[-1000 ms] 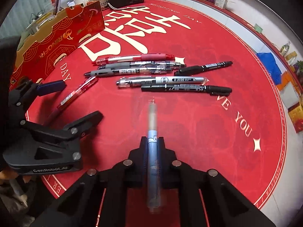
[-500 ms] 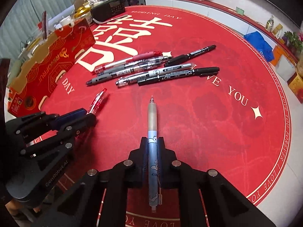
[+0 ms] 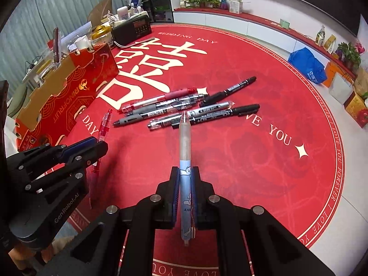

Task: Organize rigid objects
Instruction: 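Carry the red pen with left tool while right tool carries the silver pen over the box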

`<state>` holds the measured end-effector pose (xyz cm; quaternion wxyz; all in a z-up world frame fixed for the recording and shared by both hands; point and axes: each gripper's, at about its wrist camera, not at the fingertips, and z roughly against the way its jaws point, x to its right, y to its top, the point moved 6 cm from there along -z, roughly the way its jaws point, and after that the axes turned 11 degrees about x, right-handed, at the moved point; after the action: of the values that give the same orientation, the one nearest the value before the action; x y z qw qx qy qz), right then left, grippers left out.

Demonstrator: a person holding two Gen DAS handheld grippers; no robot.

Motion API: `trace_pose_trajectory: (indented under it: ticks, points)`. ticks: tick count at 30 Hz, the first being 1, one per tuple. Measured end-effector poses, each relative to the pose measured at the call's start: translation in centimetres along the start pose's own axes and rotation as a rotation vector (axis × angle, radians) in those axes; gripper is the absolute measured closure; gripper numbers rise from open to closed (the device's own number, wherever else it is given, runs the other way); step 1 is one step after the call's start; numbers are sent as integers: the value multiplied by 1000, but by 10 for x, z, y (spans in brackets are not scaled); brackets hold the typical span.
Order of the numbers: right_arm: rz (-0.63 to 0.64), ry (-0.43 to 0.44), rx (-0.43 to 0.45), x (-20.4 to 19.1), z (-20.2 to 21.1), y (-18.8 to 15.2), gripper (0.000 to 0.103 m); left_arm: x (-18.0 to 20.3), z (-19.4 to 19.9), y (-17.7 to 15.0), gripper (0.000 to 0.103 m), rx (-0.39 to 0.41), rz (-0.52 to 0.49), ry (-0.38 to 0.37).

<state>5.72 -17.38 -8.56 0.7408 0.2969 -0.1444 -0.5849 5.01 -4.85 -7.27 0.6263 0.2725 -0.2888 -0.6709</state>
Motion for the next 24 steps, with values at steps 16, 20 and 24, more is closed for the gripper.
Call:
trace_pose_trajectory:
  ticks: [16,20,24]
  points:
    - [17,4,21,-8,1,12,92,-18,6,7,89,35,36,21]
    - [3,-16,-103,1,-31,-7,92,-18,1,1,89,17,39,17]
    - [97,-94,-118,-3,-46,-12,92,-22,-9,-9,89,-20,65,-2]
